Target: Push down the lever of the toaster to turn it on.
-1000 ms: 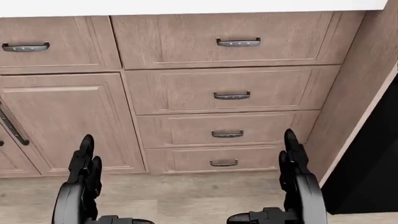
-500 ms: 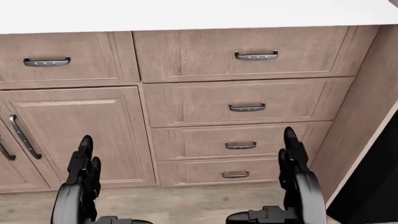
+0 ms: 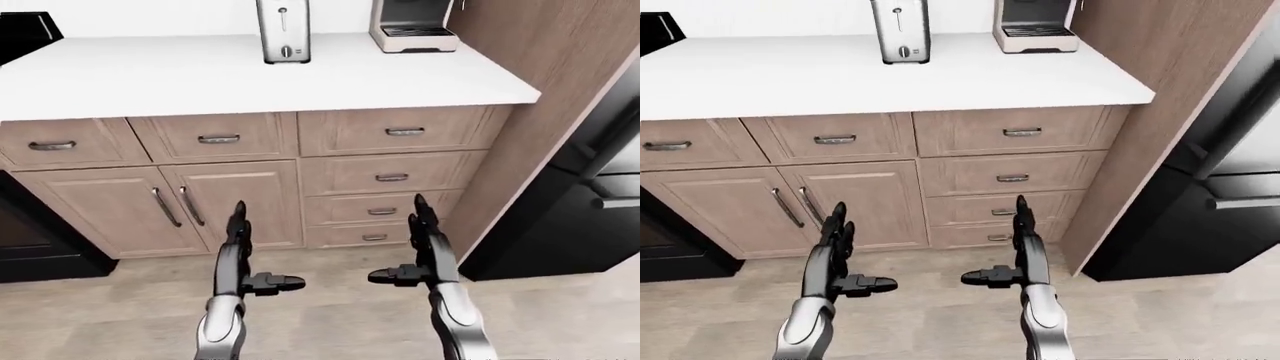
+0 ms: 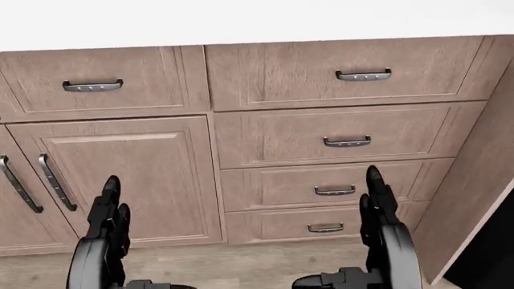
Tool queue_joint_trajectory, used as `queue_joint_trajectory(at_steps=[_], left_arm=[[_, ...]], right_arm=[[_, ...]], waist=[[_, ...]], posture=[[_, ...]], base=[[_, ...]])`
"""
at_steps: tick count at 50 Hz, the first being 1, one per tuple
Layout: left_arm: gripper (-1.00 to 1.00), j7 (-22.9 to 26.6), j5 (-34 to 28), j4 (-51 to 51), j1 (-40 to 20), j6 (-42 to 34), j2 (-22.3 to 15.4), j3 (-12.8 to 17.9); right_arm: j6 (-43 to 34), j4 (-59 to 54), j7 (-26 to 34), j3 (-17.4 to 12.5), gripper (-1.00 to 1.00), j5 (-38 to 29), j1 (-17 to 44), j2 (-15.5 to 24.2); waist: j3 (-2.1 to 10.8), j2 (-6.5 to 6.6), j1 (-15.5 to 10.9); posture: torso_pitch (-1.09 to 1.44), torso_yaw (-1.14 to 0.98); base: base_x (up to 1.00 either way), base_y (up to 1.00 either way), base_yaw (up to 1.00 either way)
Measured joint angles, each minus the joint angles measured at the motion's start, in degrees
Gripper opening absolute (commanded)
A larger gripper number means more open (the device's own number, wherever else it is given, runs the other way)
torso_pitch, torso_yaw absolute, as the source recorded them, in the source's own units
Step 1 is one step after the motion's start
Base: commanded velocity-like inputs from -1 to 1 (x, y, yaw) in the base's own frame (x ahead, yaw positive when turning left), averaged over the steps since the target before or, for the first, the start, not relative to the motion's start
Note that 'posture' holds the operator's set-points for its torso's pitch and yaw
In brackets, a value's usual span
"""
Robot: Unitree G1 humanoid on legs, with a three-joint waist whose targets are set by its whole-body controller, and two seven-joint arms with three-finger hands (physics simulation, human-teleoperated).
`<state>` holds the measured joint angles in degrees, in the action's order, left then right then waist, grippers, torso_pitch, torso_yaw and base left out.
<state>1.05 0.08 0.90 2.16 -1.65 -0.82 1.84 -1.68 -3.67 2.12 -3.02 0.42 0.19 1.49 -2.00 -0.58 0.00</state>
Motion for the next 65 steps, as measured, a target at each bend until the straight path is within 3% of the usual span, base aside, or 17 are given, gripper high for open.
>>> queue_joint_trajectory(at_steps=[4, 6, 10, 15, 18, 22, 33, 35, 39, 43, 46, 47, 51, 55, 61, 64, 65], left_arm=[[1.0, 0.22, 0.03, 0.32, -0.49, 0.77, -0.02, -0.09], [1.0, 0.25, 0.03, 0.9, -0.62, 0.93, 0.44, -0.42], [1.0, 0.57, 0.03, 1.12, 0.18, -0.08, 0.58, -1.19], [1.0, 0.4, 0.02, -0.69, -0.31, 0.13, 0.51, -0.89], [1.0, 0.36, 0.02, -1.08, -0.26, 0.22, 0.39, -0.85], [1.0, -0.06, -0.01, 1.04, 0.15, 0.39, -0.19, 0.67], [1.0, 0.07, -0.18, 0.09, -0.26, 0.69, -0.04, -0.1], [1.0, 0.13, -0.19, 0.91, -0.34, 1.02, 0.48, -0.59], [1.0, 0.51, -0.19, 1.24, 0.13, 0.34, 0.54, -1.2], [1.0, 0.38, -0.21, 0.37, -0.39, 0.72, 0.49, -0.86], [1.0, 0.26, -0.18, -0.15, -0.52, 0.78, 0.48, -0.83], [1.0, 0.23, -0.17, 0.08, -0.63, 0.85, 0.06, -0.54], [1.0, -0.32, -0.18, 1.03, 0.08, 0.47, -0.21, 0.78], [1.0, -0.29, -0.19, 0.4, -0.24, 0.6, -0.01, 0.11], [1.0, -0.16, -0.24, -0.29, 0.0, -0.01, 0.0, -0.11], [1.0, -0.1, -0.29, 0.46, -0.51, 0.08, 0.04, -0.35], [1.0, -0.03, -0.29, 0.41, -0.57, 0.13, 0.38, -0.64]], right_arm=[[0.48, 0.61, -0.14, 0.0, 1.0, -0.01, 0.08, -0.03], [0.67, 0.02, -0.13, -0.39, 1.0, -0.01, 0.26, 0.41], [0.01, -1.19, -0.51, -1.15, 1.0, -0.05, -0.37, 0.51], [0.26, 0.04, -0.48, -0.84, 1.0, -0.06, -0.13, 0.48], [0.39, 0.28, -0.41, -0.67, 1.0, -0.06, 0.1, 0.35], [0.38, -1.22, 0.15, 0.81, 1.0, -0.02, -0.09, -0.31], [0.21, 0.69, -0.12, 0.11, 1.0, -0.02, 0.11, -0.05], [0.23, -0.15, -0.13, -0.43, 1.0, -0.03, 0.08, 0.37], [-0.31, -0.36, -0.52, -1.14, 1.0, -0.07, -0.58, 0.49], [0.03, 0.31, -0.53, -0.95, 1.0, -0.07, -0.2, 0.5], [-0.09, 0.83, -0.52, -0.73, 1.0, -0.09, -0.23, 0.4], [-0.07, 0.73, -0.5, -0.47, 1.0, -0.09, -0.05, -0.05], [-0.37, -0.43, 0.12, 0.95, 1.0, -0.06, -0.21, -0.37], [0.21, -0.57, 0.14, -0.2, 1.0, 0.32, 0.14, -0.02], [0.91, 0.47, -0.29, -0.64, 1.0, 1.19, 0.45, 0.0], [0.73, 0.31, -0.34, -0.68, 1.0, 1.1, -0.23, 0.1], [0.55, -0.11, -0.4, -1.0, 1.0, 1.07, -0.1, 0.44]], waist=[[0.27, -3.14, 0.18], [0.13, -2.44, 1.05], [0.65, -2.54, 1.16], [0.03, 1.39, 0.97], [0.63, 5.03, 0.8], [0.34, 3.85, -0.14], [0.37, -3.52, 0.15], [0.19, -2.59, 1.02], [0.7, -2.34, 1.07], [-0.02, 0.91, 0.96], [0.3, 4.58, 0.9], [0.5, 4.57, 0.48], [0.43, 3.43, -0.54], [-0.19, 1.33, -0.28], [-0.38, -0.49, -0.98], [-0.14, -2.82, -0.97], [-0.26, -2.85, -0.94]], posture=[[0.0, 0.0], [0.0, 0.0], [0.0, 0.0], [0.0, 0.0], [0.0, 0.0], [0.0, 0.0], [0.0, 0.0], [0.0, 0.0], [0.0, 0.0], [0.0, 0.0], [0.0, 0.0], [0.0, 0.0], [0.0, 0.0], [0.0, 0.0], [0.0, 0.0], [0.0, 0.0], [0.0, 0.0]], base=[[0.0, 0.27, 0.0], [0.0, 0.27, 0.0], [0.0, 0.27, 0.0], [0.0, 0.27, 0.0], [0.0, 0.28, 0.0], [0.0, 0.27, 0.0], [0.0, 0.27, 0.0], [0.0, 0.27, 0.0], [0.0, 0.27, 0.0], [0.0, 0.28, 0.0], [0.0, 0.28, 0.0], [0.0, 0.27, 0.0], [0.0, 0.27, 0.0], [0.0, 0.0, 0.0], [0.0, 0.0, 0.0], [0.0, 0.0, 0.81], [0.0, 0.0, 1.0]])
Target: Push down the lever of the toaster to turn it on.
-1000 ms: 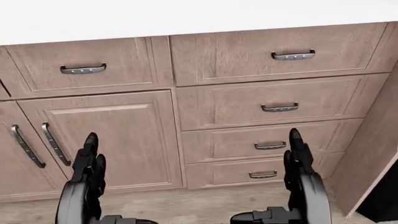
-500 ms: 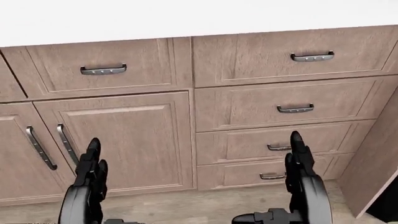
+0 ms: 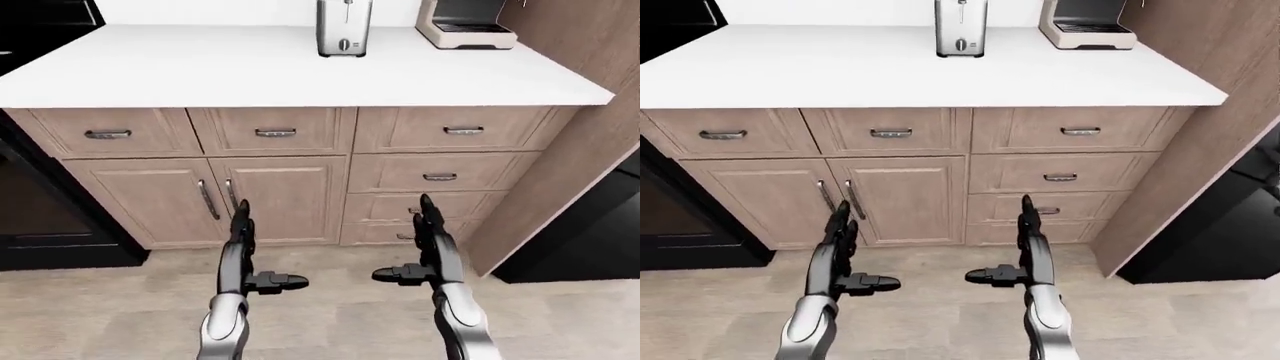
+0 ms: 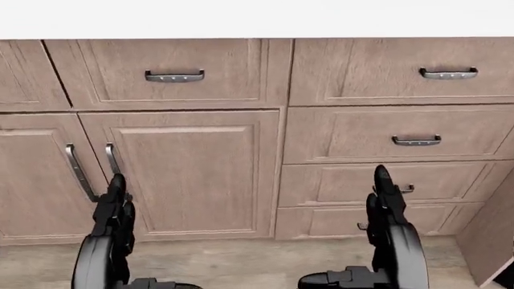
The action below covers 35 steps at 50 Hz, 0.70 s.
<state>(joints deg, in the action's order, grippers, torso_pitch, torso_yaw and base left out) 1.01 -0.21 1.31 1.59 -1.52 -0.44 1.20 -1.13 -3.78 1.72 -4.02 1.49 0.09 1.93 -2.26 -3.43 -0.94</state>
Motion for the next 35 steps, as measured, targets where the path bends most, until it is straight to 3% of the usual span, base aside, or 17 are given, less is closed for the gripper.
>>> queue_joint_trajectory(at_steps=[2, 5, 8, 11, 16, 26, 31, 35], left_arm=[[1.0, 0.26, 0.0, 0.09, 0.26, -0.01, 0.36, -0.93], [1.0, 0.41, 0.0, 0.31, 0.56, -0.07, 0.17, -0.62], [1.0, -0.07, -0.06, -0.84, 0.94, 0.39, -0.25, 0.72], [1.0, -0.46, -0.07, -0.78, 0.34, 0.95, -0.39, 1.16], [1.0, -0.21, -0.08, 0.41, 0.62, 0.48, -0.24, 0.41], [1.0, -0.55, 0.45, 1.37, -2.42, -0.67, -0.47, 1.13], [1.0, -1.47, 1.57, -1.52, -7.24, -7.41, -1.47, 2.35], [1.0, -2.26, 3.35, -4.7, -15.92, -17.39, -3.24, 4.3]], right_arm=[[-0.42, -0.57, -0.25, -0.9, 1.0, -0.03, -0.19, 0.3], [-1.0, -0.58, -0.46, -0.73, 1.0, -0.05, -0.47, 0.14], [-0.4, 0.21, -0.17, 0.37, 1.0, 0.02, 0.84, -0.19], [0.49, 1.53, -0.09, 0.86, 1.0, 0.02, 1.17, -0.36], [0.06, -0.73, -0.76, 0.14, 1.0, -0.21, 0.1, -0.3], [-0.86, 0.01, -1.7, -0.45, 1.0, -0.52, 1.33, 0.13], [-7.82, 3.7, -3.29, -2.16, 1.0, -0.01, 5.68, 1.5], [-16.33, 8.21, -3.45, -3.31, 1.0, 1.29, 11.68, 3.32]], waist=[[-0.33, 1.41, 0.05], [0.53, 1.77, -0.39], [0.34, 3.79, 0.23], [0.98, 6.26, 1.32], [0.2, 4.22, 1.76], [0.87, 3.93, 1.28], [0.96, 3.7, 1.08], [1.2, 3.34, 0.88]], posture=[[0.0, 0.0], [0.0, 0.0], [0.0, 0.0], [0.0, 0.0], [0.0, 0.0], [0.0, 0.0], [0.0, 0.0], [0.0, 0.0]], base=[[0.0, 0.0, 1.0], [0.0, 0.0, 1.0], [0.0, 0.0, 0.28], [0.0, 0.0, 0.0], [0.0, 0.0, 0.0], [0.0, 0.0, 0.0], [0.0, 0.0, 0.0], [0.0, 0.0, 0.0]])
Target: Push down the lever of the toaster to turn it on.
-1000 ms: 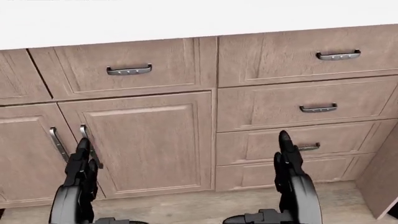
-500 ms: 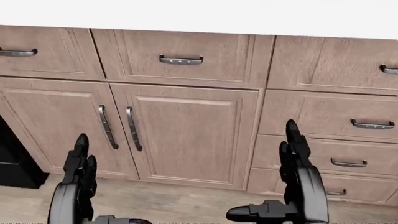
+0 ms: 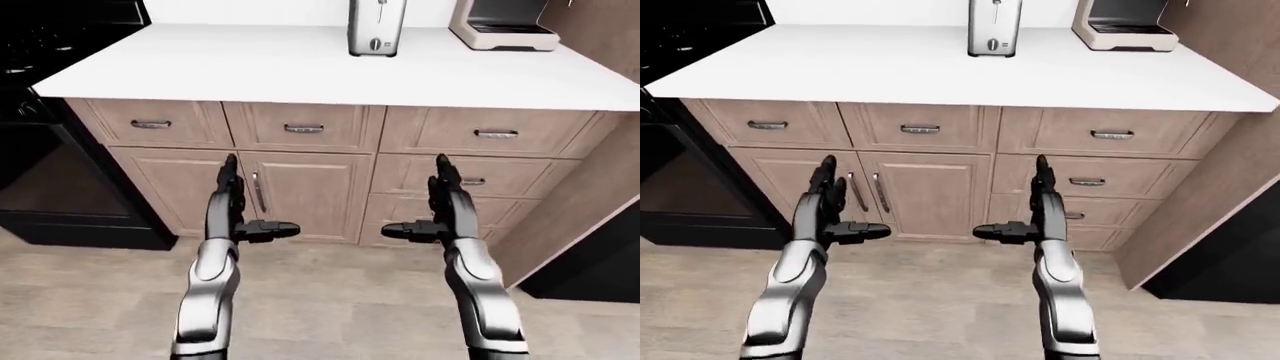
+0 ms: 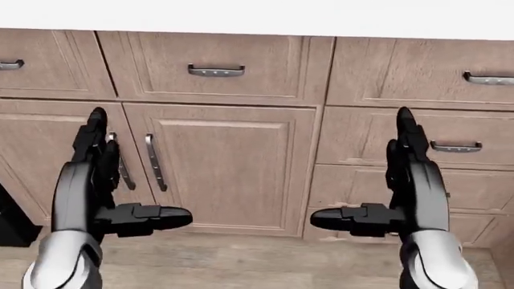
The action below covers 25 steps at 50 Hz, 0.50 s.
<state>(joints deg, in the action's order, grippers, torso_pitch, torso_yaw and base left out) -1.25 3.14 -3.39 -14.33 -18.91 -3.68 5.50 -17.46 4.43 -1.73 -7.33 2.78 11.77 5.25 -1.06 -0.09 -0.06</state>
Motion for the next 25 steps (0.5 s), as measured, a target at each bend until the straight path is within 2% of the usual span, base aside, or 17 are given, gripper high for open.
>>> queue_joint_trajectory(at_steps=[5, 11, 14, 18, 23, 25], left_arm=[[1.0, -1.85, 3.31, -3.94, -10.8, -10.27, -3.32, 1.95], [1.0, -2.02, 6.6, -4.94, -19.3, -20.43, -6.22, 2.64], [1.0, -1.83, 9.19, -6.71, -21.9, -25.74, -7.4, 3.65], [1.0, -3.75, 13.64, -14.3, -25.49, -34.52, -10.5, 6.07], [1.0, -5.8, 17.33, -17.95, -27.84, -37.62, -12.3, 7.43], [1.0, -6.63, 19.16, -18.88, -28.45, -39.54, -13.28, 8.37]], right_arm=[[-9.92, 4.89, -0.65, -1.41, 1.0, 2.23, 7.55, 2.44], [-22.72, 10.1, -3.01, -3.22, 1.0, 5.52, 17.74, 6.0], [-29.91, 11.78, -3.72, -3.14, 1.0, 6.86, 23.81, 7.9], [-36.86, 16.34, -5.98, -3.81, 1.0, 9.67, 30.22, 7.88], [-42.71, 24.29, -8.0, -2.15, 1.0, 13.27, 32.0, 8.04], [-46.09, 26.91, -8.2, -3.49, 1.0, 15.45, 33.52, 8.68]], waist=[[0.56, -0.07, -0.03], [0.34, -0.04, -0.2], [-0.11, -0.11, -0.03], [-0.81, -0.24, 0.05], [-0.85, -0.16, -0.39], [-1.3, -0.12, -0.37]], posture=[[0.0, 0.0], [0.0, 0.0], [0.0, 0.0], [0.0, 0.0], [0.0, 0.0], [0.0, 0.0]], base=[[0.0, 0.0, 0.0], [0.0, 0.0, 0.0], [0.0, 0.0, 0.0], [0.0, 0.0, 0.0], [0.0, 0.0, 0.0], [0.0, 0.0, 0.0]])
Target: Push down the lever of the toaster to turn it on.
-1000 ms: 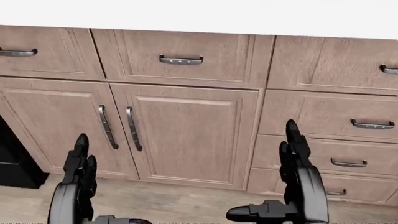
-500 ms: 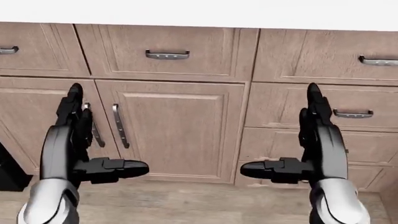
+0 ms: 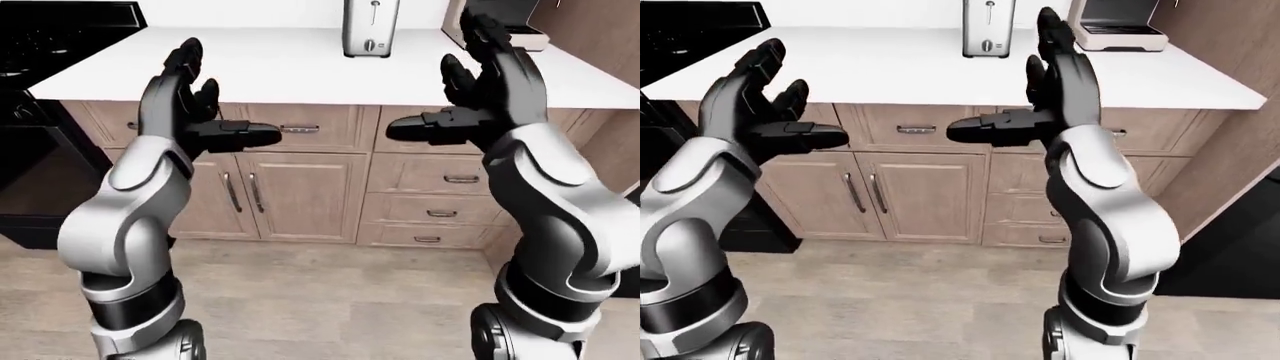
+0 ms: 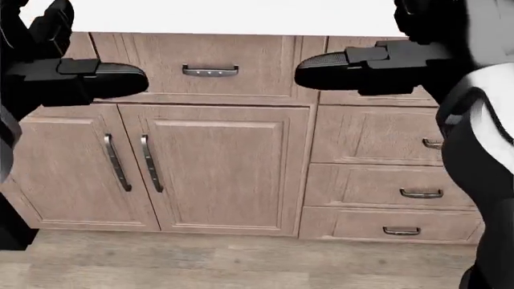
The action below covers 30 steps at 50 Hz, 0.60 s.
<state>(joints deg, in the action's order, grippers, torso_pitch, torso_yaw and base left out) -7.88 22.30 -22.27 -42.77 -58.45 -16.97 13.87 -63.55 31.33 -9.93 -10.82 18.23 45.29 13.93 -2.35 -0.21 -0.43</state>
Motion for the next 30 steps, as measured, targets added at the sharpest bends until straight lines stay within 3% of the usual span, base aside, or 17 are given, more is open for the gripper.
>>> queue_joint_trajectory(at_steps=[5, 14, 20, 22, 25, 27, 30], left_arm=[[1.0, -3.46, 4.49, -1.28, -1.47, -3.18, -2.21, 2.74], [1.0, -7.03, 9.19, -1.91, -1.52, -2.52, -3.47, 1.43], [1.0, -7.57, 11.11, -1.59, -1.87, -1.99, -3.56, 0.18], [1.0, -7.89, 11.52, -1.59, -1.91, -2.17, -3.73, 0.29], [1.0, -8.66, 11.61, -1.45, -1.27, -2.4, -4.19, 1.22], [1.0, -9.0, 11.3, -0.62, -0.88, -2.27, -4.41, 1.39], [1.0, -9.12, 11.28, -0.44, -1.3, -1.87, -4.55, 1.12]], right_arm=[[-2.05, 1.39, -2.68, -3.27, 1.0, 3.31, 1.56, 1.97], [-2.8, 1.76, -5.4, -2.44, 1.0, 8.31, 1.77, 3.23], [-1.93, 0.73, -6.77, -3.1, 1.0, 8.83, 1.04, 4.16], [-1.91, 0.45, -6.99, -2.88, 1.0, 9.04, 1.23, 4.21], [-1.69, 0.38, -6.81, -1.61, 1.0, 9.83, 0.89, 3.78], [-1.75, 0.05, -6.54, -0.91, 1.0, 10.39, 0.79, 3.79], [-1.74, 0.32, -6.62, -1.15, 1.0, 10.58, 0.93, 4.04]], waist=[[-0.42, -0.12, 0.11], [0.48, -0.08, 0.35], [0.31, 2.11, 0.76], [0.06, 3.61, 0.73], [-0.56, 2.57, 0.18], [-0.23, 2.85, 0.01], [0.14, 1.67, 0.14]], posture=[[0.0, 0.0], [0.0, 0.0], [0.0, 0.0], [0.0, 0.0], [0.0, 0.0], [0.0, 0.0], [0.0, 0.0]], base=[[0.0, 0.0, 0.0], [0.09, 0.0, 0.0], [0.1, 0.0, 0.0], [0.1, 0.0, 0.0], [0.09, 0.0, 0.0], [0.09, 0.0, 0.0], [0.1, 0.0, 0.0]])
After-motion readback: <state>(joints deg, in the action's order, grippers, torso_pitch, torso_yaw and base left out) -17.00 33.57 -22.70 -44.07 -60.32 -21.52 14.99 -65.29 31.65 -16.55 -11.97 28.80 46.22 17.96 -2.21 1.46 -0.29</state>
